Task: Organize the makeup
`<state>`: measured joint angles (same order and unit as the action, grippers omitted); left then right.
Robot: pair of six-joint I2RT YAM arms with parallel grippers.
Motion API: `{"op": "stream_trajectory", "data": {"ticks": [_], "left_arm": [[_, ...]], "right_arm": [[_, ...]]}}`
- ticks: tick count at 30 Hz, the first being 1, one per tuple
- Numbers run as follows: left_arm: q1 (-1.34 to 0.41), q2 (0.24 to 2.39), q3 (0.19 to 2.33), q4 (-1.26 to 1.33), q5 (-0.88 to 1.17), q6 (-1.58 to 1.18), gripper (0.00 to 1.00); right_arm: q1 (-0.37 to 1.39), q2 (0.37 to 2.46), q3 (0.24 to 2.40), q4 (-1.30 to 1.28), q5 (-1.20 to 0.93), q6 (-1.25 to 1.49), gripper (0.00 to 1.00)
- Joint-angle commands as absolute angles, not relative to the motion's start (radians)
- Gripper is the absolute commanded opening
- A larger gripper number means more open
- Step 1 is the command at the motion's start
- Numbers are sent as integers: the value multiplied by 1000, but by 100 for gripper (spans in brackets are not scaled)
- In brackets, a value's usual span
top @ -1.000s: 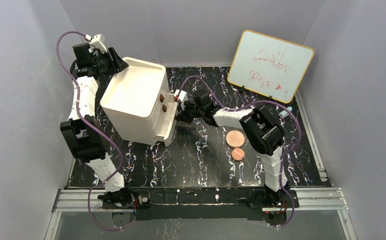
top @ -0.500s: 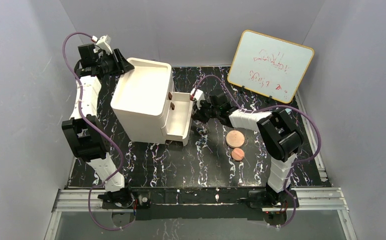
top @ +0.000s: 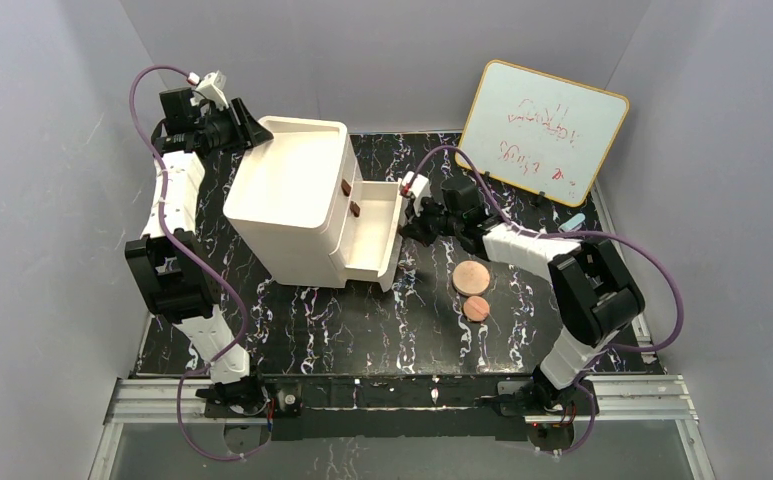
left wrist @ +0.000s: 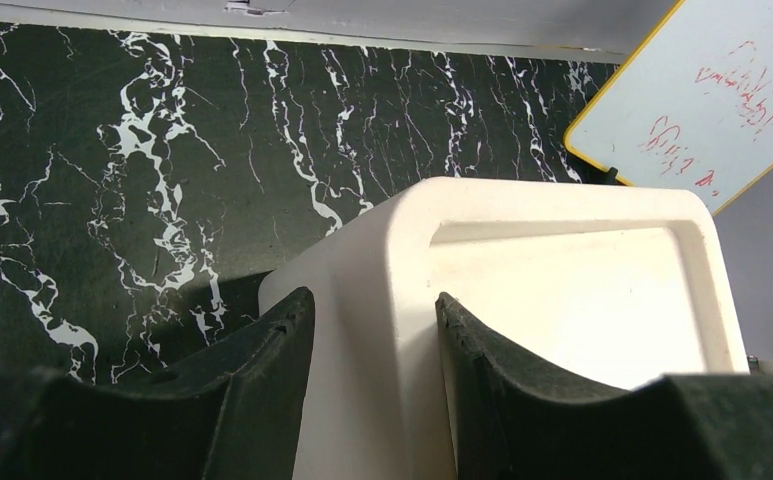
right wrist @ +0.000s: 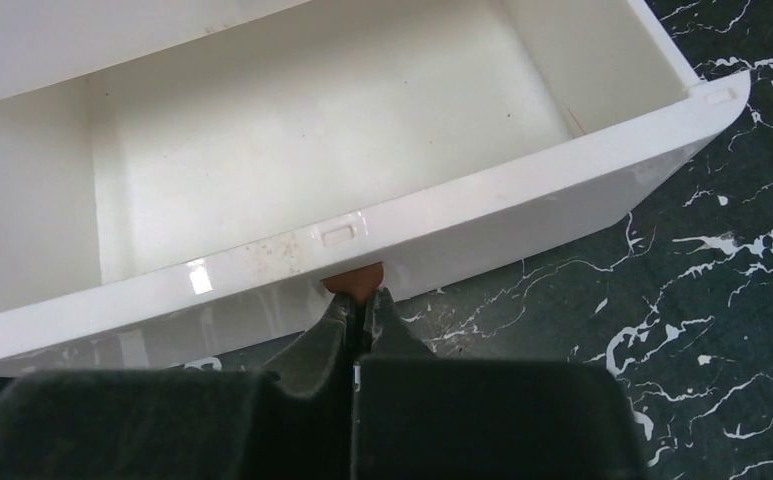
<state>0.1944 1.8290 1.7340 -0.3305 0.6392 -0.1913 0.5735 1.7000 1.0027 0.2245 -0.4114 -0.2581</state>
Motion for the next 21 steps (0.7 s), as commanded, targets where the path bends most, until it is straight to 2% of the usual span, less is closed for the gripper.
{"op": "stream_trajectory", "data": {"ticks": [1,7,21], "left_arm": [[210,1855,1726,-376,622,-174,44],[191,1837,1745,-371,628,-165,45],[60,1827,1854,-501,438,-5,43]], "right_arm": [[548,1591,967,273,-408,-229,1],[548,1604,962,271,-425,-213,1],[574,1591,927,210,-410,-165,1]]}}
